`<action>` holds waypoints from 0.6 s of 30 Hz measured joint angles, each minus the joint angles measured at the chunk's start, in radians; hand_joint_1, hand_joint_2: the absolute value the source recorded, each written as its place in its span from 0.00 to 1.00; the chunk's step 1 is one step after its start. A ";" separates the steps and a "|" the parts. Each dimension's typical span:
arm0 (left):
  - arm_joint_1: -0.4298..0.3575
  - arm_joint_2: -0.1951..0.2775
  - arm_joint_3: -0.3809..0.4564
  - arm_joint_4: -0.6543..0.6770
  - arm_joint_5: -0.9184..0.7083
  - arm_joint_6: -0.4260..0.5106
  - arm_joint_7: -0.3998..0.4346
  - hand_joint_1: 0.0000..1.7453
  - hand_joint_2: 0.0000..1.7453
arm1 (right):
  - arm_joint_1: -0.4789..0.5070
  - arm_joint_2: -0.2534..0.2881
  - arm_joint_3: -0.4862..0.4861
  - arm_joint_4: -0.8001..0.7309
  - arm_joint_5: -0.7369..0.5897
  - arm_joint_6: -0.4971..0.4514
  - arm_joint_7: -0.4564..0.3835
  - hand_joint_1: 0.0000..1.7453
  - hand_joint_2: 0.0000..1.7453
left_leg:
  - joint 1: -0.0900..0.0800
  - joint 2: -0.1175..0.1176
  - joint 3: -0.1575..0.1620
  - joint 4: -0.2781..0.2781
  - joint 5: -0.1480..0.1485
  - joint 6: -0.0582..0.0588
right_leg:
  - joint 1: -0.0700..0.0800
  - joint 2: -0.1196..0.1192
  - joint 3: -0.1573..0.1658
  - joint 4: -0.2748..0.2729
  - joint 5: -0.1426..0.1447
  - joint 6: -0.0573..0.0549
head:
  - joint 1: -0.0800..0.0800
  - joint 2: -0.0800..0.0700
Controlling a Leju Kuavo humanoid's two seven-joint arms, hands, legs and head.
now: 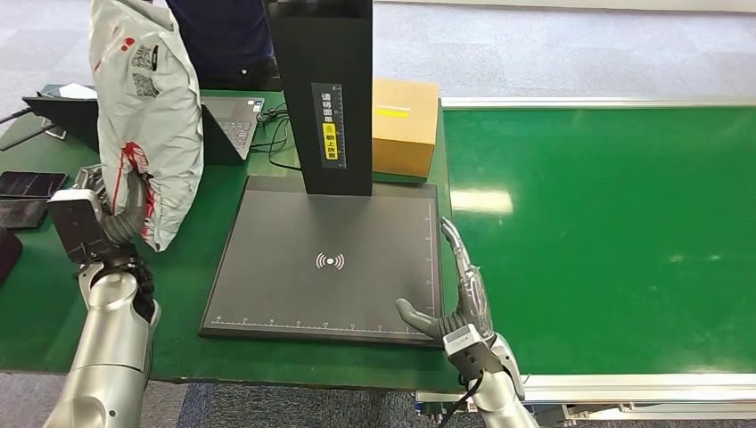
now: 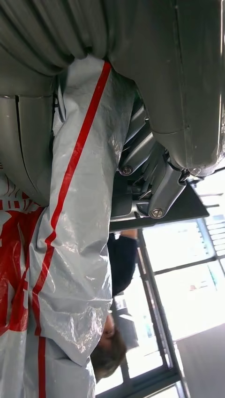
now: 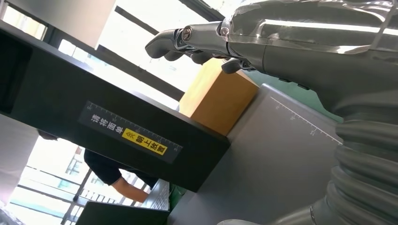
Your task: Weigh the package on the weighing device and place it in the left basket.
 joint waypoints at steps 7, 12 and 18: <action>-0.016 0.037 0.040 0.090 -0.020 0.120 -0.037 1.00 1.00 | 0.005 0.000 0.000 0.000 -0.006 -0.008 -0.001 0.00 1.00 | 0.000 0.000 0.000 0.000 0.000 0.000 | 0.000 0.000 0.000 0.000 0.000 0.000 | 0.000 0.000; -0.016 0.062 0.071 0.130 -0.047 0.217 -0.033 1.00 1.00 | 0.007 -0.001 0.000 0.000 -0.008 -0.008 -0.001 0.00 1.00 | 0.000 0.000 -0.001 0.000 0.000 0.000 | 0.000 0.000 -0.001 0.000 0.000 0.000 | 0.000 0.000; -0.015 0.085 0.113 0.164 -0.144 0.389 -0.014 1.00 1.00 | 0.011 -0.001 0.000 0.000 -0.014 -0.015 -0.001 0.00 1.00 | 0.000 0.000 -0.001 0.000 0.000 0.000 | 0.000 0.000 -0.001 0.000 0.000 0.000 | 0.000 0.000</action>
